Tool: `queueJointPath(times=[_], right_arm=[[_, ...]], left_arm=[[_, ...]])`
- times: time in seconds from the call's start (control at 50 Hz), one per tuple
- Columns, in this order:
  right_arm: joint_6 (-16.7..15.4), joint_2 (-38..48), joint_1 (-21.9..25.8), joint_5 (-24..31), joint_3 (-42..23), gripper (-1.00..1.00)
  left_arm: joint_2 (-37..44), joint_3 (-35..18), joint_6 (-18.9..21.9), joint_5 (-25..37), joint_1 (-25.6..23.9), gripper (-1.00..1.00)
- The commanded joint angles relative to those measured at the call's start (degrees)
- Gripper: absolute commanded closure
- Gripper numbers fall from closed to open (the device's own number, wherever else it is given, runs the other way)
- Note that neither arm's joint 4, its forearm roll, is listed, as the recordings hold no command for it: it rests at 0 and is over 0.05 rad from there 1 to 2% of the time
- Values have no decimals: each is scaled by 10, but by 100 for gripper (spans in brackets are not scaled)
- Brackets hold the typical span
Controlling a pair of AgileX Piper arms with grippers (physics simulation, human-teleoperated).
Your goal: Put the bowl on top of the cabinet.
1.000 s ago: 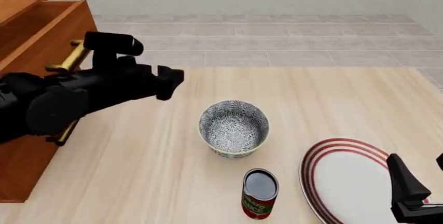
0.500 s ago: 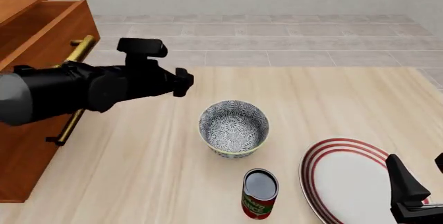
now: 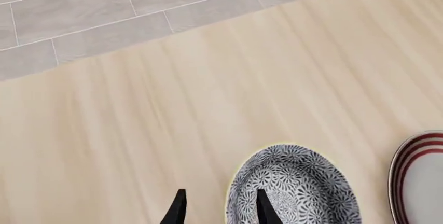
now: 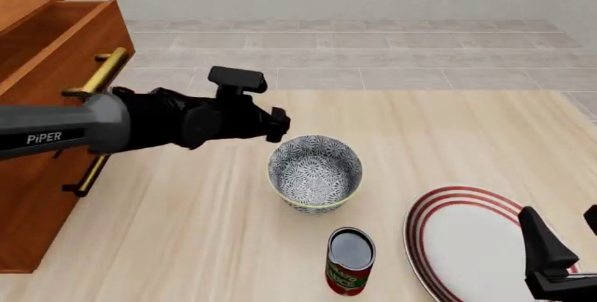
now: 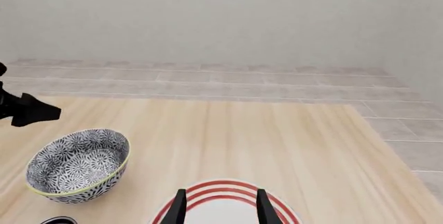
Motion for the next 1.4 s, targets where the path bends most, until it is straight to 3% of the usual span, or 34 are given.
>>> queueJointPath(times=[0.02, 0.32, 0.66, 1.18, 1.2, 1.4], right_arm=[[3, 10, 1, -11, 0, -100], [8, -8, 2, 3, 0, -100], [13, -13, 3, 0, 0, -100], [15, -15, 4, -4, 0, -100], [15, -15, 4, -4, 0, -100], [13, -15, 3, -6, 0, -100]], left_arm=[[48, -35, -5, 1, -10, -100], [111, -59, -13, -11, -15, -100], [142, -26, -29, -49, -32, -100], [215, -39, -36, -71, -39, -100], [217, -42, -31, -70, -30, 100], [185, -9, -27, -85, -42, 100]])
